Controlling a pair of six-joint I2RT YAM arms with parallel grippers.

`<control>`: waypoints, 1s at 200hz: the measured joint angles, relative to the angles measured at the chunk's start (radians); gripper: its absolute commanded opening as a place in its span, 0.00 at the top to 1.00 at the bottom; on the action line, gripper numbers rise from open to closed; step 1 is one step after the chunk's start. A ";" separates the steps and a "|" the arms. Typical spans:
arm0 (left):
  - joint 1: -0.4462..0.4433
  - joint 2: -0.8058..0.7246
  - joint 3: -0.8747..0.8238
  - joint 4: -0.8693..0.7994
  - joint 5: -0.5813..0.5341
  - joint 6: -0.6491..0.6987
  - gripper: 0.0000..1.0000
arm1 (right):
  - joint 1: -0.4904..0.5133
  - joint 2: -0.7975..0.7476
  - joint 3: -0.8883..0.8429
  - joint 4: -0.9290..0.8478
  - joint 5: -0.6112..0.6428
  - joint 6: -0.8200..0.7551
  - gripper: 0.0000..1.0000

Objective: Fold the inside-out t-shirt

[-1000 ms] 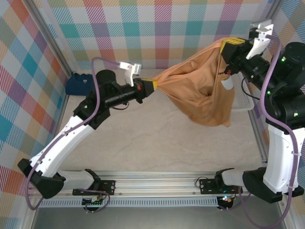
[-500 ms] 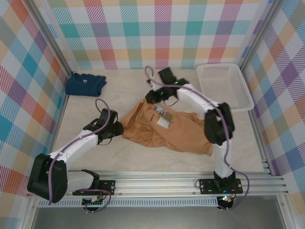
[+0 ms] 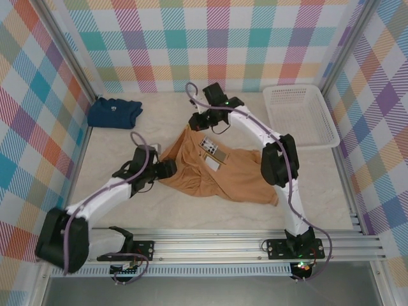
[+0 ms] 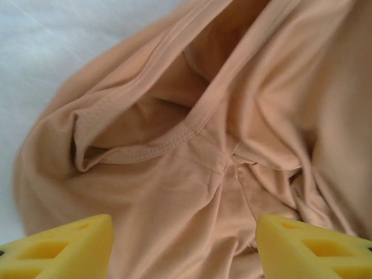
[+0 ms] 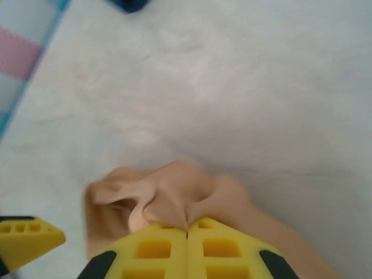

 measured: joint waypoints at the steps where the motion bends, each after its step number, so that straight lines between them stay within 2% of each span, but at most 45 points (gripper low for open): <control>1: 0.000 0.011 0.005 0.000 0.003 0.003 0.35 | -0.002 0.002 0.009 -0.005 0.011 -0.004 0.83; 28: -0.014 0.206 0.132 0.024 0.053 0.055 0.35 | -0.023 0.054 0.137 -0.078 0.169 -0.049 0.61; 50: -0.019 0.310 0.227 0.041 0.070 0.093 0.37 | -0.033 0.033 0.080 -0.092 0.225 -0.071 0.56; 67: -0.019 0.365 0.275 0.046 0.070 0.116 0.44 | -0.031 -0.063 -0.127 -0.050 0.217 -0.070 0.55; 91: -0.019 0.428 0.317 0.042 0.066 0.145 0.52 | -0.014 -0.273 -0.510 0.040 0.129 -0.056 0.56; 109: -0.019 0.446 0.319 0.027 0.063 0.153 0.58 | 0.026 -0.434 -0.757 0.130 0.061 -0.024 0.56; 123: -0.019 0.450 0.318 0.016 0.068 0.161 0.65 | 0.068 -0.518 -0.887 0.203 0.017 0.004 0.57; 156: -0.012 0.453 0.314 0.018 0.098 0.158 0.81 | 0.134 -0.523 -0.993 0.340 -0.044 0.061 0.57; 200: 0.004 0.460 0.292 0.023 0.146 0.134 1.00 | 0.137 -0.410 -0.991 0.425 0.004 0.088 0.61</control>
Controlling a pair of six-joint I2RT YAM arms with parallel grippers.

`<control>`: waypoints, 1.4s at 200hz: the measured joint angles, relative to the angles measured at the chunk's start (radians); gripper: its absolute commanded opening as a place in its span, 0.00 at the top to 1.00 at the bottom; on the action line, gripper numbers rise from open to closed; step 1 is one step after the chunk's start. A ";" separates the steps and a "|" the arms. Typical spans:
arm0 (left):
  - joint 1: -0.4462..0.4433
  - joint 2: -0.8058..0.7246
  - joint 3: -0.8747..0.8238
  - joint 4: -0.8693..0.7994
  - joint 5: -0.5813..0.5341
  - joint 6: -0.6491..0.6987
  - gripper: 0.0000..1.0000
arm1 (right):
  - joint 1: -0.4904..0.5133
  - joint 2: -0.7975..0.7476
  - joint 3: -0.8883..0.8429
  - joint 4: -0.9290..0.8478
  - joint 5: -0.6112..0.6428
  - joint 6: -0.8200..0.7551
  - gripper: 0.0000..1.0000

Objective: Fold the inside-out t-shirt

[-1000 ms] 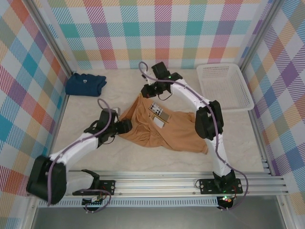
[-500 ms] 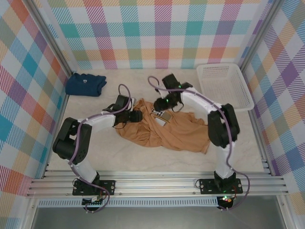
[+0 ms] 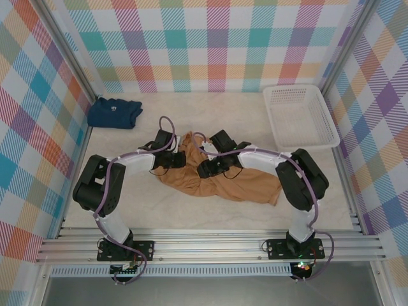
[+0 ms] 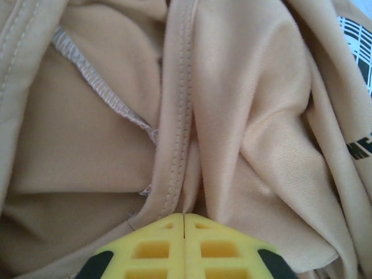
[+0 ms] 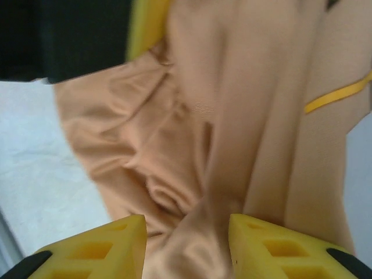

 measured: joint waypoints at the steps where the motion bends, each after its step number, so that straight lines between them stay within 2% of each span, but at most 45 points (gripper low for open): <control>1: 0.001 0.000 0.000 0.000 0.001 0.001 1.00 | 0.000 0.004 0.001 0.000 0.004 0.000 0.61; 10: 0.007 -0.001 -0.003 0.001 0.013 -0.003 1.00 | 0.000 0.028 0.010 0.000 0.025 0.000 0.67; 29: 0.017 -0.021 -0.017 0.000 0.036 -0.017 1.00 | 0.000 0.066 0.029 0.001 0.069 -0.013 0.88; 45: 0.023 -0.063 -0.032 -0.002 0.048 -0.026 1.00 | -0.001 0.067 0.031 -0.001 0.106 -0.017 1.00; 72: 0.031 -0.186 -0.071 -0.004 0.072 -0.050 1.00 | -0.023 -0.011 -0.006 -0.001 0.114 -0.021 1.00; 111: 0.031 -0.393 -0.126 -0.003 0.168 -0.102 1.00 | -0.136 -0.301 -0.093 -0.048 0.060 -0.022 1.00; 132: 0.031 -0.478 -0.147 -0.004 0.214 -0.136 1.00 | -0.188 -0.393 -0.099 -0.077 0.056 -0.023 1.00; 165: 0.031 -0.536 -0.171 0.009 0.264 -0.202 1.00 | -0.182 -0.368 -0.094 -0.155 0.176 -0.057 0.76; 192: 0.031 -0.536 -0.190 0.031 0.292 -0.264 1.00 | -0.089 -0.362 -0.164 -0.137 0.278 -0.116 0.62; 231: 0.031 -0.536 -0.191 0.039 0.309 -0.304 1.00 | 0.051 -0.421 -0.279 0.053 0.168 -0.193 0.58; 280: 0.031 -0.545 -0.190 0.038 0.309 -0.311 1.00 | 0.083 -0.285 -0.264 0.290 0.076 -0.200 0.57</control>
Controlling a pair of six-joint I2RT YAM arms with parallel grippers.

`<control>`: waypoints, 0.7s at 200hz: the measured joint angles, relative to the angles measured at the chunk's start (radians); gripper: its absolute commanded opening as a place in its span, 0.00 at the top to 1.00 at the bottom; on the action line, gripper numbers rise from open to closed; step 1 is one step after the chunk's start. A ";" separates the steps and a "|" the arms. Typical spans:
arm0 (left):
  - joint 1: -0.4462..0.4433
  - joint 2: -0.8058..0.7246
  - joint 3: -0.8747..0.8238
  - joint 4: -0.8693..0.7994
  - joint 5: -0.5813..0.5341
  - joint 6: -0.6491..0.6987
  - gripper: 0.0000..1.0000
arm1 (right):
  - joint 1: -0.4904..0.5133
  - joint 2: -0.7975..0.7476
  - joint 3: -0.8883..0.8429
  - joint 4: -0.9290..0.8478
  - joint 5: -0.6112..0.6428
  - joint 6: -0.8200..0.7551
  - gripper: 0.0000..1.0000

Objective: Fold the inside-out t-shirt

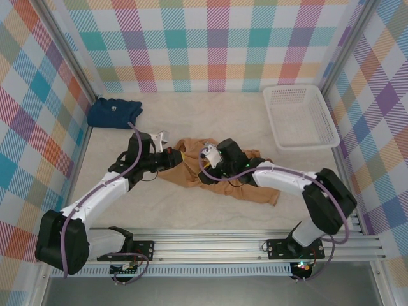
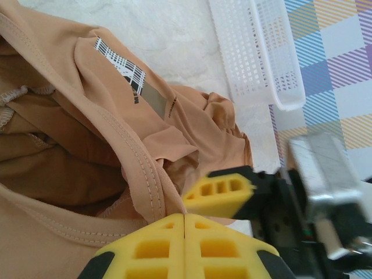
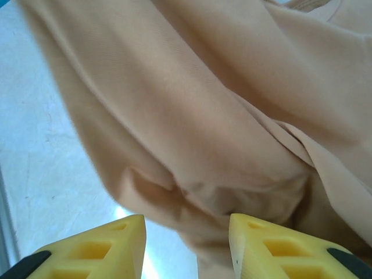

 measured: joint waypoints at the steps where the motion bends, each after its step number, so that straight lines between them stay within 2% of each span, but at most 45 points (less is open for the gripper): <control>1: 0.000 0.000 0.000 0.000 0.000 0.000 1.00 | 0.000 0.006 0.000 0.005 -0.001 0.001 0.57; 29: 0.000 -0.014 0.000 -0.013 0.000 0.000 1.00 | 0.000 0.086 0.002 0.066 -0.034 0.005 0.59; 33: 0.000 -0.015 0.000 -0.015 0.000 0.001 1.00 | 0.000 0.092 0.002 0.071 -0.035 0.006 0.62; 50: 0.000 -0.017 0.000 -0.017 -0.003 0.001 1.00 | 0.000 0.107 0.002 0.099 -0.035 0.012 0.87; 66: 0.000 -0.017 0.000 -0.023 -0.013 0.004 1.00 | 0.000 0.106 0.007 0.111 -0.035 0.031 1.00; 94: 0.000 -0.017 0.000 -0.049 -0.068 0.024 1.00 | -0.021 0.048 0.007 0.091 -0.085 0.059 1.00; 140: 0.000 0.014 0.001 -0.068 -0.230 0.073 1.00 | -0.149 -0.152 0.008 0.058 -0.340 0.209 1.00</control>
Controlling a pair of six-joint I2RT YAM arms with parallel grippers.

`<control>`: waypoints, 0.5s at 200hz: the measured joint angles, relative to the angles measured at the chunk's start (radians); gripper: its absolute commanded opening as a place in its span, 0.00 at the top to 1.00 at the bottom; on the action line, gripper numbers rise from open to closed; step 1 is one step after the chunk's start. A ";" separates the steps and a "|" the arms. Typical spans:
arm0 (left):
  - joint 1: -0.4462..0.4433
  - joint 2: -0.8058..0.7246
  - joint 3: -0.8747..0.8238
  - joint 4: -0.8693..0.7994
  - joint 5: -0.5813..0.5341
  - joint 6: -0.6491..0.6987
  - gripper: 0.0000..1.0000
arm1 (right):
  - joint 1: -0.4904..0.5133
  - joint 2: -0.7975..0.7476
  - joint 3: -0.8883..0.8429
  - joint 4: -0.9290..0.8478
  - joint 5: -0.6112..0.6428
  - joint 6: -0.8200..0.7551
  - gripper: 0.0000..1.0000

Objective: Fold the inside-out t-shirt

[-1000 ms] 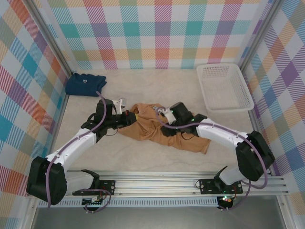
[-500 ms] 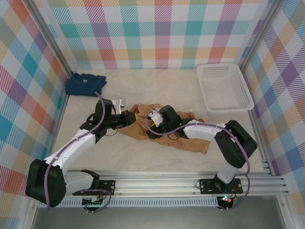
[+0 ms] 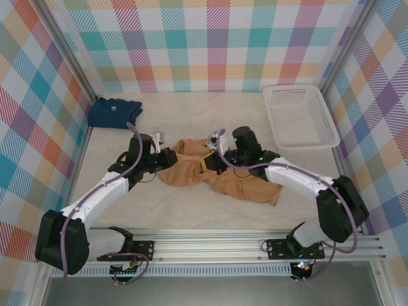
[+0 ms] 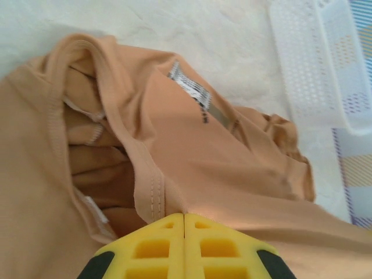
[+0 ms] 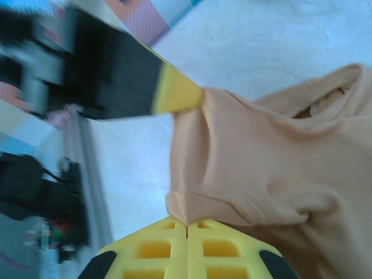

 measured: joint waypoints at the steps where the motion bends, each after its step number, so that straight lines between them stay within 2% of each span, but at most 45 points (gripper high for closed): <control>1: 0.000 0.002 0.000 0.000 -0.005 0.001 1.00 | -0.004 -0.003 0.000 0.001 -0.008 0.005 1.00; 20: 0.000 0.028 0.005 0.002 -0.037 0.014 1.00 | -0.049 -0.019 0.007 0.017 -0.104 0.098 1.00; 30: -0.001 0.036 0.011 0.002 -0.049 0.021 0.95 | -0.063 -0.016 0.009 0.024 -0.139 0.145 1.00; 51: -0.010 0.038 0.025 -0.002 -0.082 0.048 0.69 | -0.075 0.005 0.021 0.045 -0.196 0.252 1.00; 61: -0.018 0.033 0.026 -0.007 -0.111 0.048 0.61 | -0.077 0.017 0.034 0.055 -0.212 0.293 1.00; 81: -0.038 -0.015 0.022 -0.042 -0.163 0.063 0.51 | -0.079 0.042 0.064 0.076 -0.229 0.372 1.00; 100: -0.085 -0.124 -0.010 -0.045 -0.176 0.089 0.45 | -0.079 0.072 0.092 0.098 -0.241 0.438 1.00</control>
